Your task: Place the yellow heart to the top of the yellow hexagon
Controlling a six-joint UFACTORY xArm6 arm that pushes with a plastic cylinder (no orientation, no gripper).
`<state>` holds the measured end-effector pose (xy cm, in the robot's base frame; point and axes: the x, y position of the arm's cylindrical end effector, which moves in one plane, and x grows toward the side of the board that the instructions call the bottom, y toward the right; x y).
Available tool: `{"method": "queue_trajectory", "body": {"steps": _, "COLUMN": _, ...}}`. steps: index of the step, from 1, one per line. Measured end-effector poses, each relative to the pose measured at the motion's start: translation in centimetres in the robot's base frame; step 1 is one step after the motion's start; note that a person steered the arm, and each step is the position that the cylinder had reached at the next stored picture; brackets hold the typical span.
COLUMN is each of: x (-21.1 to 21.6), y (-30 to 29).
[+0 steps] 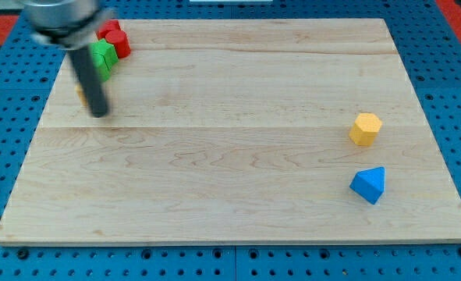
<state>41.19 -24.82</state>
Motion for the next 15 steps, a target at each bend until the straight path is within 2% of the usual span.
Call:
{"method": "queue_trajectory", "body": {"steps": 1, "x": -0.4, "y": -5.6}}
{"method": "queue_trajectory", "body": {"steps": 2, "x": -3.5, "y": 1.9}}
{"method": "queue_trajectory", "body": {"steps": 4, "x": -6.0, "y": 25.4}}
{"method": "queue_trajectory", "body": {"steps": 5, "x": -9.1, "y": 26.6}}
{"method": "queue_trajectory", "body": {"steps": 6, "x": -11.0, "y": 22.2}}
{"method": "queue_trajectory", "body": {"steps": 7, "x": -13.2, "y": 28.2}}
{"method": "queue_trajectory", "body": {"steps": 9, "x": -10.3, "y": 40.6}}
{"method": "queue_trajectory", "body": {"steps": 11, "x": -16.5, "y": 32.5}}
{"method": "queue_trajectory", "body": {"steps": 12, "x": -9.6, "y": 34.5}}
{"method": "queue_trajectory", "body": {"steps": 14, "x": -6.0, "y": 45.1}}
{"method": "queue_trajectory", "body": {"steps": 15, "x": -11.3, "y": 36.9}}
